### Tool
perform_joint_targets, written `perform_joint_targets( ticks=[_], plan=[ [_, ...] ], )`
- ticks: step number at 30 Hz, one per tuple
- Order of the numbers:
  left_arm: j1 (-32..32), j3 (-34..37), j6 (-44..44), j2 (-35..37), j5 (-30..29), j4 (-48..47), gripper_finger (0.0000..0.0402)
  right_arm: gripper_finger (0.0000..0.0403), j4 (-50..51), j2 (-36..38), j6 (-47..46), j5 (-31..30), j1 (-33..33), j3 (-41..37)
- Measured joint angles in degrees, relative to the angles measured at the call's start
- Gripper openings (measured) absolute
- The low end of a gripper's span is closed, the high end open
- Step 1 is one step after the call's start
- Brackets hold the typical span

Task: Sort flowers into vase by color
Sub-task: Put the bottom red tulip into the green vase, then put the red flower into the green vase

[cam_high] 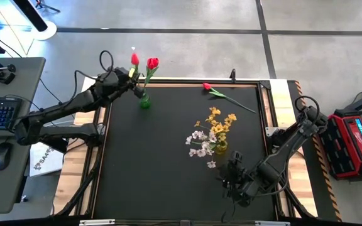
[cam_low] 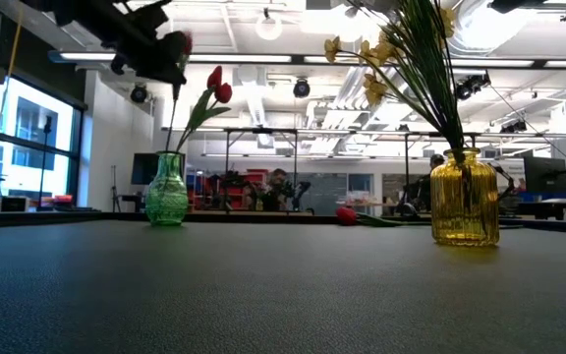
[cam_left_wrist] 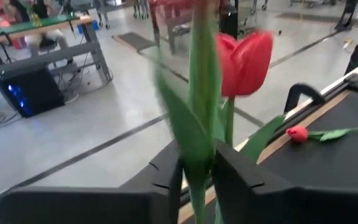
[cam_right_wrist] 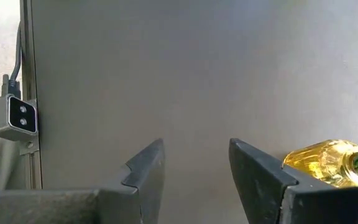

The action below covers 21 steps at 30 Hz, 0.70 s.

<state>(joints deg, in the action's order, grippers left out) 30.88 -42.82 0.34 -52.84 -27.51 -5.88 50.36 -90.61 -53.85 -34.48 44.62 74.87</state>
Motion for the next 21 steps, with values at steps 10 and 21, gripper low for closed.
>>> perform_joint_targets(
  ticks=[10,21],
  plan=[
    [2.2,0.0,-3.2,0.2,0.0,-8.9,0.0152,0.0165,0.0,0.0,-0.1,0.3,0.0,0.0],
    [0.0,-3.9,-9.5,7.7,0.3,-26.5,0.0156,0.0165,1.0,0.1,-3.6,19.9,-0.4,5.6]
  ],
)
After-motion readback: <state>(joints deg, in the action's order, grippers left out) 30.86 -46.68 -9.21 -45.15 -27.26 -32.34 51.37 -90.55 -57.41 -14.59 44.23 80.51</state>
